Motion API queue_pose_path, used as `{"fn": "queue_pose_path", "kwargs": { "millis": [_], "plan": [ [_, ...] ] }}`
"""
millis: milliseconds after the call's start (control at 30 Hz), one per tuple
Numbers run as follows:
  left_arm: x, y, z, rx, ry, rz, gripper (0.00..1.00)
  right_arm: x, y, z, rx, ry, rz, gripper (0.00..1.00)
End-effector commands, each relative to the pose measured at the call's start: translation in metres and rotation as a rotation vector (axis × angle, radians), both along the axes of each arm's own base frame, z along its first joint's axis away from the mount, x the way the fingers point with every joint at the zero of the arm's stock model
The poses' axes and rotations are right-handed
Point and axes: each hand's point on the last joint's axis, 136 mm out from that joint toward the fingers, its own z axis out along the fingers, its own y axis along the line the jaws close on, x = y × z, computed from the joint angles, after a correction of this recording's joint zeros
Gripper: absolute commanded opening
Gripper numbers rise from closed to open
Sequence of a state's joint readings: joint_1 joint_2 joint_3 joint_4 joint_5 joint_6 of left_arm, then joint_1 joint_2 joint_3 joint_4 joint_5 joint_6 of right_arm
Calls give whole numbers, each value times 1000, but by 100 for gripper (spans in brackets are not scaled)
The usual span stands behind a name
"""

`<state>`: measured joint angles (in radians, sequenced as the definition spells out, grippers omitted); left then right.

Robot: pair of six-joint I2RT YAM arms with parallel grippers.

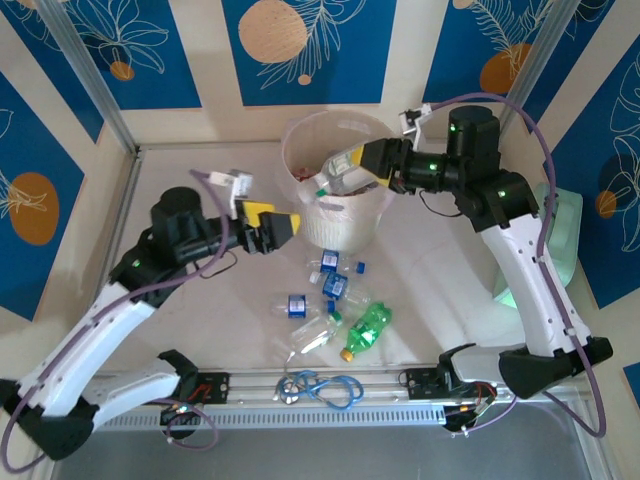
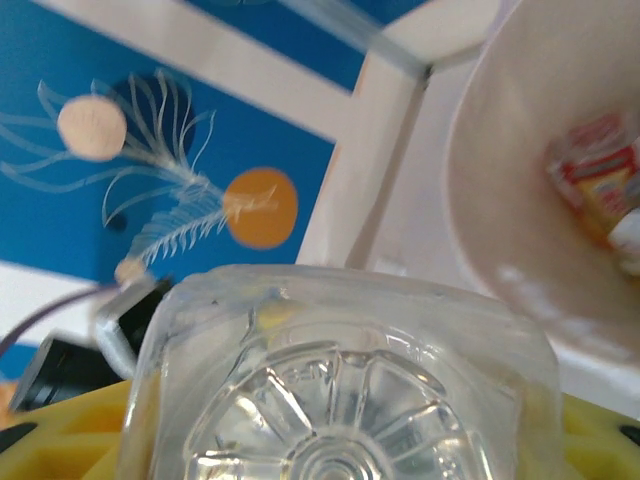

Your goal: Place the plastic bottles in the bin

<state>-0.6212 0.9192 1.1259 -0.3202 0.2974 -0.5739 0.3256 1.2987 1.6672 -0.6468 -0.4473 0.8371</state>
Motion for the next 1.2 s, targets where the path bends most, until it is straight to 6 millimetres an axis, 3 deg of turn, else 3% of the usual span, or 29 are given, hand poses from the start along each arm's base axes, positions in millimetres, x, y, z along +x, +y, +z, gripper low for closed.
{"fn": "queue_pose_path", "kwargs": {
  "millis": [0,167,333,533,633,733,933,1167],
  "plan": [
    [18,51,-11,24,63,301,100,48,-13,-13,13,54,-172,43],
    [13,62,-56,122,207,345,98,87,-12,-36,8,109,-263,43],
    [7,56,-90,83,306,322,94,119,-8,-53,0,147,-295,46],
    [2,55,-118,112,385,314,93,143,-10,-72,-74,196,-333,74],
    [-2,61,-124,130,394,329,95,150,-19,-79,-88,222,-357,80],
    [-7,66,-131,150,401,336,100,149,-26,-75,-103,210,-373,82],
    [-14,72,-142,200,422,337,100,129,-33,-51,-153,149,-376,84],
    [-19,80,-146,242,425,352,100,72,-23,-24,-272,16,-331,84]
  ]
}}
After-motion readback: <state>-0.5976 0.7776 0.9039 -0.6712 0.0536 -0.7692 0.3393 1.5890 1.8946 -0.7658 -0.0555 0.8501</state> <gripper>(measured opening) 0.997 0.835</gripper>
